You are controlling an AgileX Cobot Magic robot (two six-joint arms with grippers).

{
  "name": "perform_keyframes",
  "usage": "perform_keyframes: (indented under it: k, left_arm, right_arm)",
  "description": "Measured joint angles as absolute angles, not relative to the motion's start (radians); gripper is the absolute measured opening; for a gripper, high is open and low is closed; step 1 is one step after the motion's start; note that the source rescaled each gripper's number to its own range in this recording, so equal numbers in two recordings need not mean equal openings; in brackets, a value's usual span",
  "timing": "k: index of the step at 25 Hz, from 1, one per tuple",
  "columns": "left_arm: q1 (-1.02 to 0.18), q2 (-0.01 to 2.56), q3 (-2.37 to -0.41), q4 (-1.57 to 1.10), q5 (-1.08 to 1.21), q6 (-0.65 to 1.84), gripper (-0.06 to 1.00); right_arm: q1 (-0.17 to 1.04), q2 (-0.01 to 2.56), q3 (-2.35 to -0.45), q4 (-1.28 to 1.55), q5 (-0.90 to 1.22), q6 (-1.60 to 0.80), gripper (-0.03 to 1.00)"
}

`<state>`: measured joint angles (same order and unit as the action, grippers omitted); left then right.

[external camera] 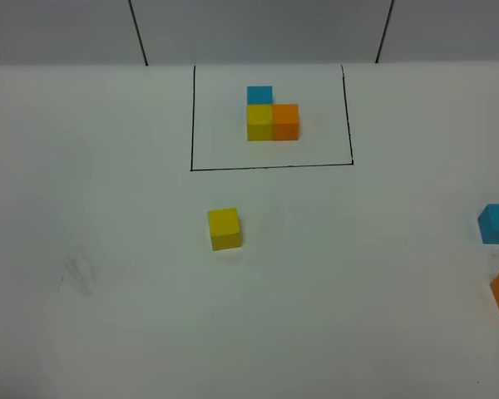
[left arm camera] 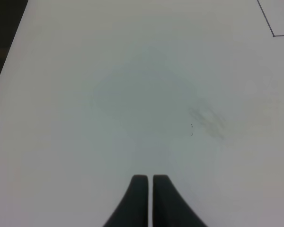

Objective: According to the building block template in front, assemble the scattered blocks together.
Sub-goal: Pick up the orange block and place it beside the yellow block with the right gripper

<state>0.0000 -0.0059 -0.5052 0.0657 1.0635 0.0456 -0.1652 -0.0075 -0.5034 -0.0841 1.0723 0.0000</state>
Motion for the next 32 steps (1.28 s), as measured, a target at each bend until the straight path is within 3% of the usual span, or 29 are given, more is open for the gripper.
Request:
perform_keyframes:
  k: [32]
  left_arm:
    - [0.000,-0.006,-0.505,0.067,1.064,0.046,0.00]
  right_arm:
    - [-0.154,-0.008,-0.503,-0.083,1.072,0.000,0.00]
